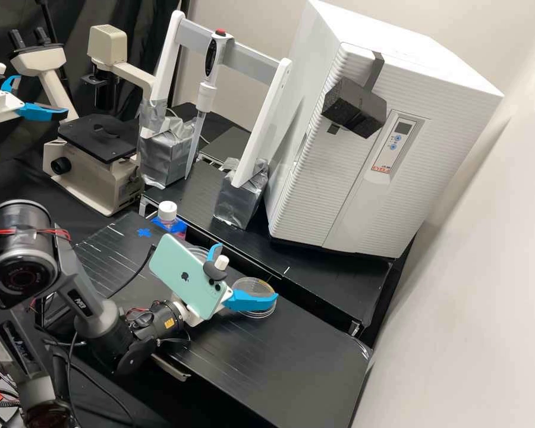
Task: Close the lid
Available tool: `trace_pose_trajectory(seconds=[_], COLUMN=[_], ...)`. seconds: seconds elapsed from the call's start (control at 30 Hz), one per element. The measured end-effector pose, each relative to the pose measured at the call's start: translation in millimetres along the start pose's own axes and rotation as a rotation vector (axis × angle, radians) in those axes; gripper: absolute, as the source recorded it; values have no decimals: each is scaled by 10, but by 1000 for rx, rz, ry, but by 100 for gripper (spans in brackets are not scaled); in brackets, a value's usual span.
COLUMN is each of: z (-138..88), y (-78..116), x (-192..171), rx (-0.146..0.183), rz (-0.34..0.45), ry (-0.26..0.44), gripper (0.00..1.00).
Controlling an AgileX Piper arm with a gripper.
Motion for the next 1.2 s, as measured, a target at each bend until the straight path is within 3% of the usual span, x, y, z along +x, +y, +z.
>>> trace_pose_trajectory(seconds=[0.23, 0.53, 0.73, 1.2], z=[-2, 203, 255, 250], y=[105, 155, 147, 114], x=[-8, 35, 31, -8], rx=[15, 43, 48, 8], rz=[21, 34, 23, 25], ry=[16, -69, -88, -77], gripper=[100, 100, 100, 100])
